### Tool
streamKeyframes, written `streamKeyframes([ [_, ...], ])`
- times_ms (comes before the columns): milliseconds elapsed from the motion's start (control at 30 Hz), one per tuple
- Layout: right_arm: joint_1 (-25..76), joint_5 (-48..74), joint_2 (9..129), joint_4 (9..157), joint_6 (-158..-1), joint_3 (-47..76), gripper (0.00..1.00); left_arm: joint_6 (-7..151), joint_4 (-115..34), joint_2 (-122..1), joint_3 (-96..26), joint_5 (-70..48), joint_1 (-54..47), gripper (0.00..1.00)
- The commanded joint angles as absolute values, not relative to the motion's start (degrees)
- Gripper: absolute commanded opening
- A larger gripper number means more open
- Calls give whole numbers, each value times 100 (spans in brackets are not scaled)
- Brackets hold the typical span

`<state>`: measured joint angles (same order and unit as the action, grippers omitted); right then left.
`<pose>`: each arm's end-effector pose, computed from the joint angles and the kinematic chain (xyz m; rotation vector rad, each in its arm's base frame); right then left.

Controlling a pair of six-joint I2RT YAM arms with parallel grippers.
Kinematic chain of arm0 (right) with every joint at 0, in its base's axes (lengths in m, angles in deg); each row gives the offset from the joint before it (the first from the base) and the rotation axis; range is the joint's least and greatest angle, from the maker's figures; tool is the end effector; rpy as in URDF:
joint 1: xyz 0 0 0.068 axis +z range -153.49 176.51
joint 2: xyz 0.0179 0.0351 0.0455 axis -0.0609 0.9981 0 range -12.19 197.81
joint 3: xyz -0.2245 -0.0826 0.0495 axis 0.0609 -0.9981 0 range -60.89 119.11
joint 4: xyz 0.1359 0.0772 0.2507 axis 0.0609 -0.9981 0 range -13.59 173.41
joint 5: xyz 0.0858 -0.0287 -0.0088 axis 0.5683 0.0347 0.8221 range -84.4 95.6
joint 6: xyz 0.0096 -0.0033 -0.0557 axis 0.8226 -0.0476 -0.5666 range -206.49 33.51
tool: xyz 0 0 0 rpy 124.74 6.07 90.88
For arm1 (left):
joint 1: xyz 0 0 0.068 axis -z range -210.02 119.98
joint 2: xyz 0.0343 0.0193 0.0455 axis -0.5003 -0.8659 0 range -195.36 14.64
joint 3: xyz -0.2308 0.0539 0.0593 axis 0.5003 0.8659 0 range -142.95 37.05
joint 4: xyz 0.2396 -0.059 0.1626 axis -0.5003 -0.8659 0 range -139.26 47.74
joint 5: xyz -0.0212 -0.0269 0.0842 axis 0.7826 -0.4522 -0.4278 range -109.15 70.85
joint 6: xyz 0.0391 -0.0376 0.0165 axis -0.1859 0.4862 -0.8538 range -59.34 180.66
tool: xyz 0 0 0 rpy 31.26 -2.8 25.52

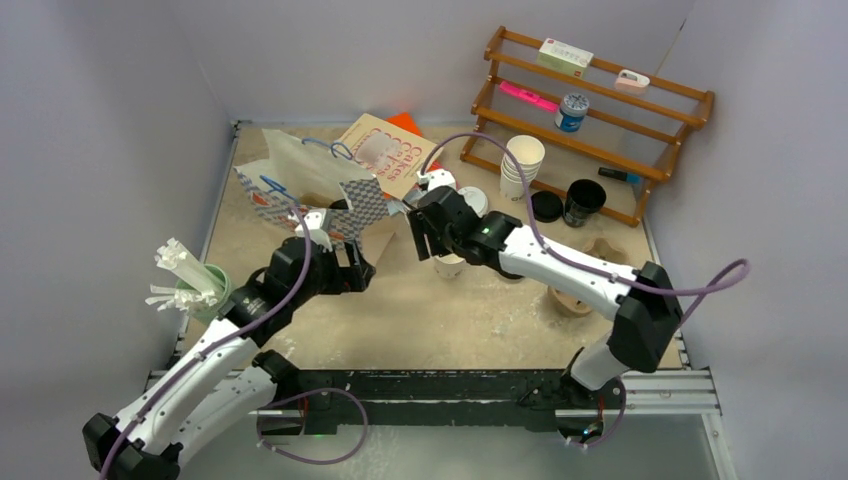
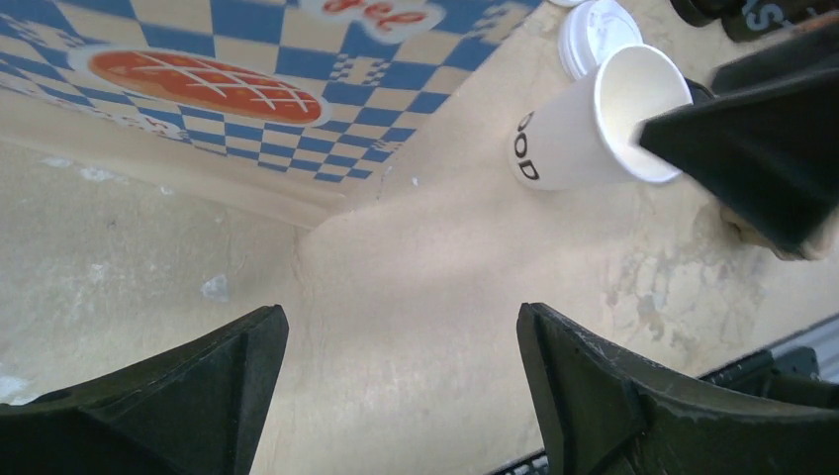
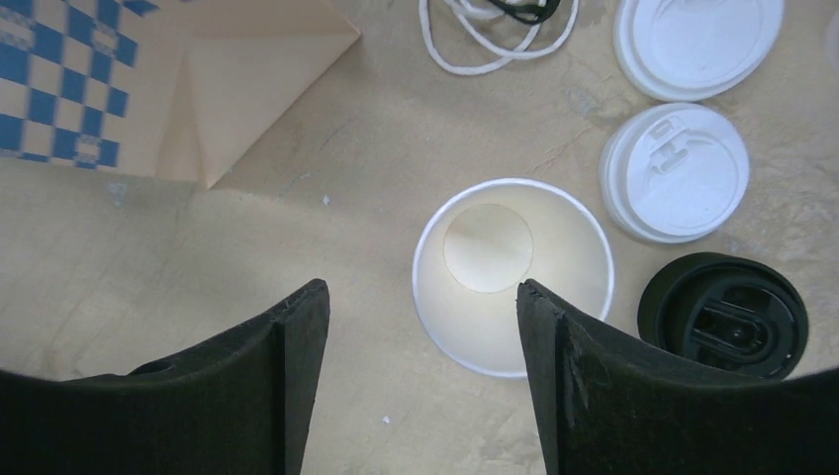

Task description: Pack the takeout coffee

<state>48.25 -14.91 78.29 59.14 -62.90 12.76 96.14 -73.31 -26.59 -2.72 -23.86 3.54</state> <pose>0.2536 0.2993 0.2510 -0.3665 2.2212 0.3021 0.1867 -0.1200 0.2598 -0.0865 2.1983 -0.6091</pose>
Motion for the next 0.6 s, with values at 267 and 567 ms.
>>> streamKeyframes([
  [267,4819,-2309,6894,5482,-6393,1674,73,9781,-3864,-3647,1546,-3153,382,85],
  [567,3733,-1857,6657,5293,-6318,1583,74,9676,-2631,-4929,1799,-3890,379,82],
])
